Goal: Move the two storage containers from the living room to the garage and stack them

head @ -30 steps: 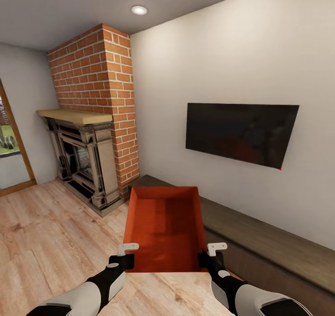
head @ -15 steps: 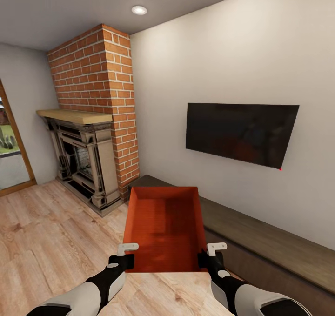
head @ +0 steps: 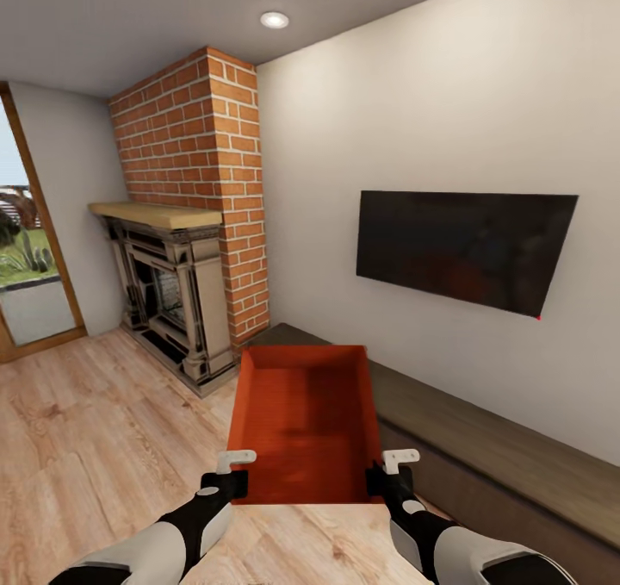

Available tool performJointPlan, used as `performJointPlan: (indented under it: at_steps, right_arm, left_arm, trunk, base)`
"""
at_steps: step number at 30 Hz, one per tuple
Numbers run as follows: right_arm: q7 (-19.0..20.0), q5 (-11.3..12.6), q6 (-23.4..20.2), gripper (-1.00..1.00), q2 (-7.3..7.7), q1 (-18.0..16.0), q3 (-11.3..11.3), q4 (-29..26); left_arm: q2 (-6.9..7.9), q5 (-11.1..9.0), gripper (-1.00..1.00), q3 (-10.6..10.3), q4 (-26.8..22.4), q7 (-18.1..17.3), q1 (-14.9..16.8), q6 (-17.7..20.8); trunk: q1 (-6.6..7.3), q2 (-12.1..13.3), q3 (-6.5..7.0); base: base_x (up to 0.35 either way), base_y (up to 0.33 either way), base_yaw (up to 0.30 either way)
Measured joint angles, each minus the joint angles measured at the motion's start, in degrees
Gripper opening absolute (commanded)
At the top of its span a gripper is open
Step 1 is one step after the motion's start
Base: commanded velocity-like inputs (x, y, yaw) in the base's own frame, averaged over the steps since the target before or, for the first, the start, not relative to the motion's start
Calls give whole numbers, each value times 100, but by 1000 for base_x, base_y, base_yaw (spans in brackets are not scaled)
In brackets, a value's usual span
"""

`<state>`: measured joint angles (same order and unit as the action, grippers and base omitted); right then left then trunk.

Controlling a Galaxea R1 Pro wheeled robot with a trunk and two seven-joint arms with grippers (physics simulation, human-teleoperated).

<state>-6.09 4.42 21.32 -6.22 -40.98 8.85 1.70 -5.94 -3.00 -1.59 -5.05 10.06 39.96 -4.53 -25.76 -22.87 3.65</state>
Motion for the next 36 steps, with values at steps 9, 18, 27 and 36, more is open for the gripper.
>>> performJointPlan:
  at_steps: [9, 18, 27, 36]
  right_arm:
    - [0, 40, -3, -100, 0, 0, 38, 1]
    - [1, 34, -3, -100, 0, 0, 33, 3]
    - [1, 27, -2, -100, 0, 0, 25, 3]
    - [3, 16, -1, -100, 0, 0, 15, 2]
  left_arm:
    - [-2, -8, -100, -17, -1, 13, 0, 7]
    - [-2, -9, -100, -18, -1, 14, 0, 7]
    - [-2, -9, -100, -18, -1, 14, 0, 7]
    - [-2, -7, -100, -16, -1, 16, 0, 7]
  trunk:
    - [0, 0, 0]
    - [0, 0, 0]
    - [0, 0, 0]
    - [0, 0, 0]
  base:
    - [0, 0, 274]
    - [0, 0, 275]
    - [0, 0, 276]
    - [0, 0, 276]
